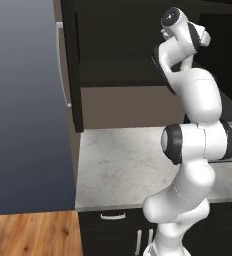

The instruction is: There is a bowl on the dining counter. Grab a lemon wedge from the fridge and place it in the bowl. Then get the liquor bottle and glass cup from the cabinet and place them next to the bowl.

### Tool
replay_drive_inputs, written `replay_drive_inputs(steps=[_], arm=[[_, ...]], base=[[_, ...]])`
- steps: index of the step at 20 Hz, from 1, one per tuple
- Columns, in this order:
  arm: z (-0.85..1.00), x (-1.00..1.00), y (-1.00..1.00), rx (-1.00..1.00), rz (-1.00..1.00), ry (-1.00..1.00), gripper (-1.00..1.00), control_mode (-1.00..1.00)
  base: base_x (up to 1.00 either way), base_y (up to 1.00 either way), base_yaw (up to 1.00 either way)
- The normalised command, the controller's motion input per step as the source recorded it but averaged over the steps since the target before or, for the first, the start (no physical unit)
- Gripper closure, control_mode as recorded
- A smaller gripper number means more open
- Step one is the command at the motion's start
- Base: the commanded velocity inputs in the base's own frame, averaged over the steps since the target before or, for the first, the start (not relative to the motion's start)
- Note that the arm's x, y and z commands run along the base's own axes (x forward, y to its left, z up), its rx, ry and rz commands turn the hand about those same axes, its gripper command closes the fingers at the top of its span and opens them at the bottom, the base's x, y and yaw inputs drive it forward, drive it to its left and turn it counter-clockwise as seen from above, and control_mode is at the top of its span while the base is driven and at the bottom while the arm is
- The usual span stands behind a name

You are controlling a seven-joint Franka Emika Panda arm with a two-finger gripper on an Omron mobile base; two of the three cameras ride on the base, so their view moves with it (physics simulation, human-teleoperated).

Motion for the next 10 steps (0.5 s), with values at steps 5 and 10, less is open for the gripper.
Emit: replay_drive_inputs(steps=[5,10], arm=[[0.00,0.25,-0.04,-0.01,-0.01,0.00,-1.00,-1.00],[0.00,0.29,0.00,0.00,0.00,0.00,-1.00,-1.00]], base=[[0.00,0.00,0.00],[0.00,0.00,0.00]])
